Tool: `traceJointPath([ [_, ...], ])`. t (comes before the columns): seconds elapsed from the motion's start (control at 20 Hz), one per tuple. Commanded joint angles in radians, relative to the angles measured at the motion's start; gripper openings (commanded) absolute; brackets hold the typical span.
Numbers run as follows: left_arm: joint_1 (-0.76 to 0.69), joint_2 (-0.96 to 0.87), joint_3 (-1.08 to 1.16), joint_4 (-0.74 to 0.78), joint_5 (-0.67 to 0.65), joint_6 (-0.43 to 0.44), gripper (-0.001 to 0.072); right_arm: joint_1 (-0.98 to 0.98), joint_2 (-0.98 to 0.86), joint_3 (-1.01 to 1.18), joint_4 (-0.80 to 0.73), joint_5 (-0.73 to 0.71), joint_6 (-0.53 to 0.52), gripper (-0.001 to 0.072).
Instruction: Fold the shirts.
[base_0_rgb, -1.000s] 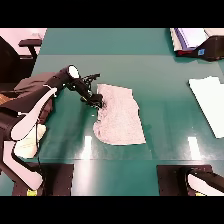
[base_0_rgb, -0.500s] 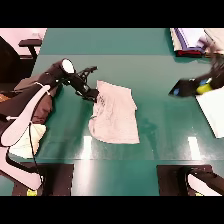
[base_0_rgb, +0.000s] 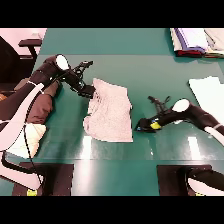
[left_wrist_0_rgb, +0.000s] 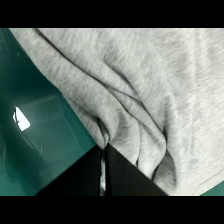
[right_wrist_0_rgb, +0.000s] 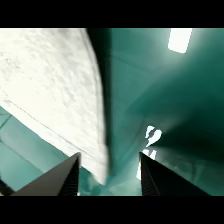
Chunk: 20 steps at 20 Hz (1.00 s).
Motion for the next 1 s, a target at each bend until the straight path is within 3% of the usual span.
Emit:
traceJointPath([
  [0.0,0.001,0.002,0.001,0.018,0.002,-0.001,0.0023,0.128,-0.131,0.072,0.065,-0.114,-0.019,0.0297],
  [0.2,0.006,0.014,0.002,0.058,0.006,-0.01,0.0023,0.136,-0.199,0.216,-0.016,-0.103,-0.018,0.002],
  [0.5,0.077,0.282,0.002,0.233,0.116,-0.055,0.0022,-0.101,0.043,0.496,-0.427,0.156,0.083,0.0014],
  [0.7,0.089,0.55,0.002,0.278,0.203,-0.054,0.0022,-0.277,0.233,0.742,-0.493,0.26,0.072,0.0014],
  [0.95,0.089,0.821,0.038,0.278,0.217,-0.053,0.0022,-0.357,0.396,0.975,-0.54,0.283,0.054,0.0014],
])
